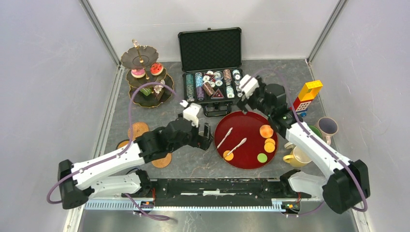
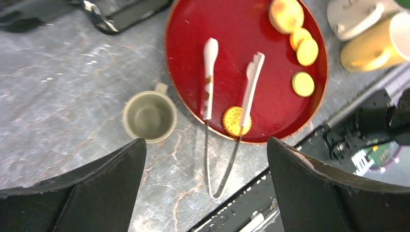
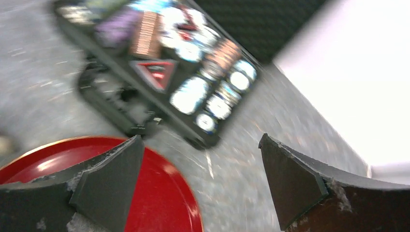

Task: Serve the afternoon tea
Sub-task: Adjust the clamp on the tray, then pick up the clamp from the tray.

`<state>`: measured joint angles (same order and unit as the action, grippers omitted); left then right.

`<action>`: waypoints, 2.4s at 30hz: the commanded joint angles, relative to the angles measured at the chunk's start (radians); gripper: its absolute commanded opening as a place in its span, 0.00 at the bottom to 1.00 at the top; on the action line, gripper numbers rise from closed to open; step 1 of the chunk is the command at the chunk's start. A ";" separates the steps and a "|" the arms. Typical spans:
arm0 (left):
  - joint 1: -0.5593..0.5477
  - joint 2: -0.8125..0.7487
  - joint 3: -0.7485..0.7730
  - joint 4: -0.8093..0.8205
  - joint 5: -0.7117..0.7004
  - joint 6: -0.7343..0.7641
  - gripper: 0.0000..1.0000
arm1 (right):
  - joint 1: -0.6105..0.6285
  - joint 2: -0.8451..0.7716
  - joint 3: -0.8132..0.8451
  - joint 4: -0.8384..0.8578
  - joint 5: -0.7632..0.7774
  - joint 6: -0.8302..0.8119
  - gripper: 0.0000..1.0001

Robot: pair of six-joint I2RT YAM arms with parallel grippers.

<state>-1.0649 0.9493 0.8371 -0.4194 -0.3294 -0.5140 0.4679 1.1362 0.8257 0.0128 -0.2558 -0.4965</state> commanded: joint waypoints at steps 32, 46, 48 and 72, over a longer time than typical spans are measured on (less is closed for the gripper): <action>-0.170 0.659 0.102 0.309 0.028 0.333 1.00 | -0.130 -0.131 -0.294 0.290 0.603 0.479 0.98; -0.171 0.711 0.092 0.319 0.019 0.324 0.82 | -0.130 -0.127 -0.303 0.307 0.586 0.488 0.98; -0.171 0.708 0.084 0.319 0.016 0.317 0.81 | -0.132 -0.126 -0.304 0.311 0.580 0.489 0.98; -0.170 0.699 0.113 0.244 -0.005 0.303 0.71 | -0.130 -0.115 -0.304 0.317 0.565 0.495 0.98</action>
<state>-1.2350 1.6592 0.8978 -0.1131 -0.2913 -0.2359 0.3367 1.0195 0.5266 0.2840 0.3138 -0.0143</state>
